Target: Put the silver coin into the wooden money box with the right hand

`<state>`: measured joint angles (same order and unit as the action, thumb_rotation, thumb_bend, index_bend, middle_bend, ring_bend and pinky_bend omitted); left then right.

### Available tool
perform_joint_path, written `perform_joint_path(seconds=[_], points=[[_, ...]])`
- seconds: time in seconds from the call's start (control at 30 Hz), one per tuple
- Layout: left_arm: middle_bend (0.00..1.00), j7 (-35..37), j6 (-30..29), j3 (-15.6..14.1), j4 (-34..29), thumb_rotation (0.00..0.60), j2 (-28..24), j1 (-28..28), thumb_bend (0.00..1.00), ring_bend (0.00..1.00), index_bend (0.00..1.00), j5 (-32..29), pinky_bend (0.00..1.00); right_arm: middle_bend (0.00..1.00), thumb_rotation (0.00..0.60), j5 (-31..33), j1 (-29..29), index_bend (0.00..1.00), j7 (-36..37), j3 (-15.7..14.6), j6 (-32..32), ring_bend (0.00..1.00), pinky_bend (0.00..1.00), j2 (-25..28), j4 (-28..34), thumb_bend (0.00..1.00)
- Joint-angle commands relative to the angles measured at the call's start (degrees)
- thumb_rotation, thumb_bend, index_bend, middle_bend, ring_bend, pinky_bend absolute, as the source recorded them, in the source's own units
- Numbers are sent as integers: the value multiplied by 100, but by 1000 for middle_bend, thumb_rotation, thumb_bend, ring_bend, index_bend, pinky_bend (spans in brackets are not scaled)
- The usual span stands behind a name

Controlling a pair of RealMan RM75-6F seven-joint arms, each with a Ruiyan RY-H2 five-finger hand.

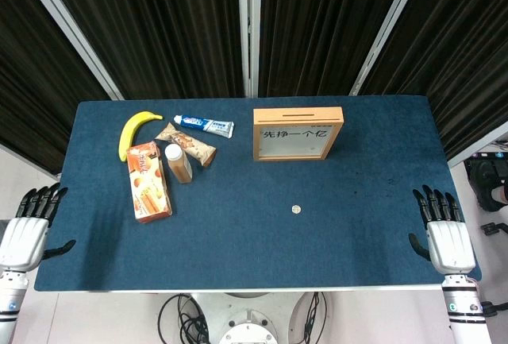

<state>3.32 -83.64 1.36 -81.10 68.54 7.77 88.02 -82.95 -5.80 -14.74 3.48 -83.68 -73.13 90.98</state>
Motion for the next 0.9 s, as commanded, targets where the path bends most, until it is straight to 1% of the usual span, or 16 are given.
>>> perform_joint_path(seconds=[0.03,0.2,0.33,0.43,0.53,0.67,0.73,0.83,0.9], points=[[0,41,-23,5,31,600,3,-1,120,0,11,12,0,0,600,-29,-21,0,-54,-16,32,0,0,-8,27,224],[0,130,-81,-38,89,600,60,-41,120,0,11,61,0,0,600,-156,-77,0,-69,-60,96,0,0,-14,63,223],[0,107,-100,-69,107,600,100,-58,120,0,11,95,0,0,600,-291,-239,0,-55,-96,338,0,0,80,222,221],[0,85,-149,-61,148,600,122,-69,116,0,11,112,0,0,600,-464,-488,0,-297,-54,571,0,0,99,280,185],[0,132,-169,-66,200,600,181,-75,110,0,11,129,0,0,600,-560,-797,0,-536,-2,934,0,0,24,260,159],[0,163,-216,-80,239,600,228,-92,111,0,11,164,0,0,600,-600,-1229,23,-851,69,1466,0,0,-229,149,149],[0,114,-226,-77,248,600,224,-103,111,0,11,152,0,0,600,-562,-1384,52,-969,115,1642,0,0,-402,66,150],[0,70,-202,-81,254,600,214,-121,111,0,11,107,0,0,600,-522,-1618,94,-1148,193,1842,0,0,-767,-194,172],[0,81,-201,-97,251,600,210,-140,111,0,11,100,0,0,600,-473,-1766,99,-1186,229,1991,0,0,-997,-391,176]])
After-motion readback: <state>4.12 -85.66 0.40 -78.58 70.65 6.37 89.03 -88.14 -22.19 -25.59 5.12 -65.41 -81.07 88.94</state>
